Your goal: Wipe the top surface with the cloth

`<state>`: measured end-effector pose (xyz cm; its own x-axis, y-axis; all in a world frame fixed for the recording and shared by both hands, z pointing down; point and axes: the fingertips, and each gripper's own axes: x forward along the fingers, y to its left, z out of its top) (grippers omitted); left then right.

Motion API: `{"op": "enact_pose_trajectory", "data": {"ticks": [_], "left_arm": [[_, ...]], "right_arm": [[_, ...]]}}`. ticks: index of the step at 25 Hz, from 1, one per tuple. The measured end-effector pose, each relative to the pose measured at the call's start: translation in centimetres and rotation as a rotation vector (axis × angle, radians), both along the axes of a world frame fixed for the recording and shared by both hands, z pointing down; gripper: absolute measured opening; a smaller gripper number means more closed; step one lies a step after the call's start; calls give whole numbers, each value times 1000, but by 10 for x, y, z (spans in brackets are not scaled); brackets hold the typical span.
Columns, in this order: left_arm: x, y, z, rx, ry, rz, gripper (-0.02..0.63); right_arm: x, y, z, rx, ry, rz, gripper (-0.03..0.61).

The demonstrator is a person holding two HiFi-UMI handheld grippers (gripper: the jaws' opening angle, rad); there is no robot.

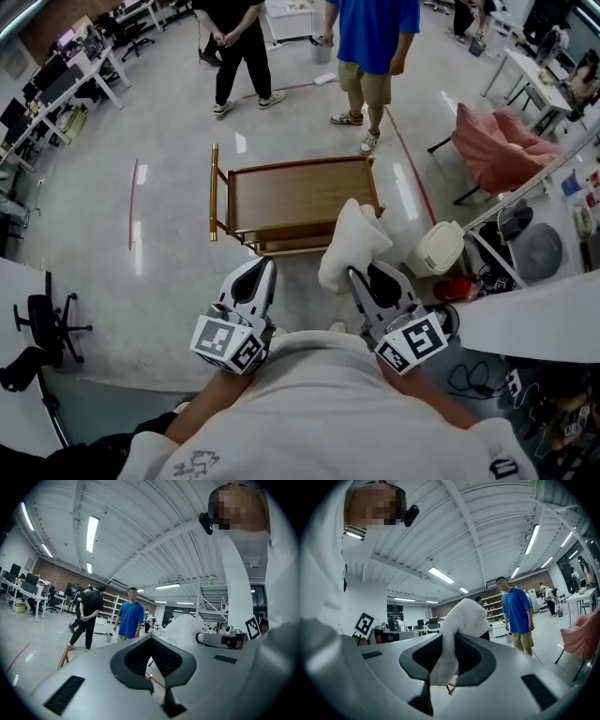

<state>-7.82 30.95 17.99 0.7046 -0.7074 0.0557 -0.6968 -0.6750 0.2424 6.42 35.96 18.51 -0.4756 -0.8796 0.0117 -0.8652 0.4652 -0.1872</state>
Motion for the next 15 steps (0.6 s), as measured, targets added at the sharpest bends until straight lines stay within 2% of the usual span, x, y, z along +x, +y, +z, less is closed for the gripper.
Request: {"op": "enact_pose_trajectory", "data": {"ticks": [9, 15], "left_arm": [[38, -8, 10, -33, -12, 9, 8], [49, -39, 19, -56, -12, 45, 8]], "right_arm": [[34, -13, 13, -40, 0, -13, 83], [41, -41, 23, -70, 2, 2, 83]]}}
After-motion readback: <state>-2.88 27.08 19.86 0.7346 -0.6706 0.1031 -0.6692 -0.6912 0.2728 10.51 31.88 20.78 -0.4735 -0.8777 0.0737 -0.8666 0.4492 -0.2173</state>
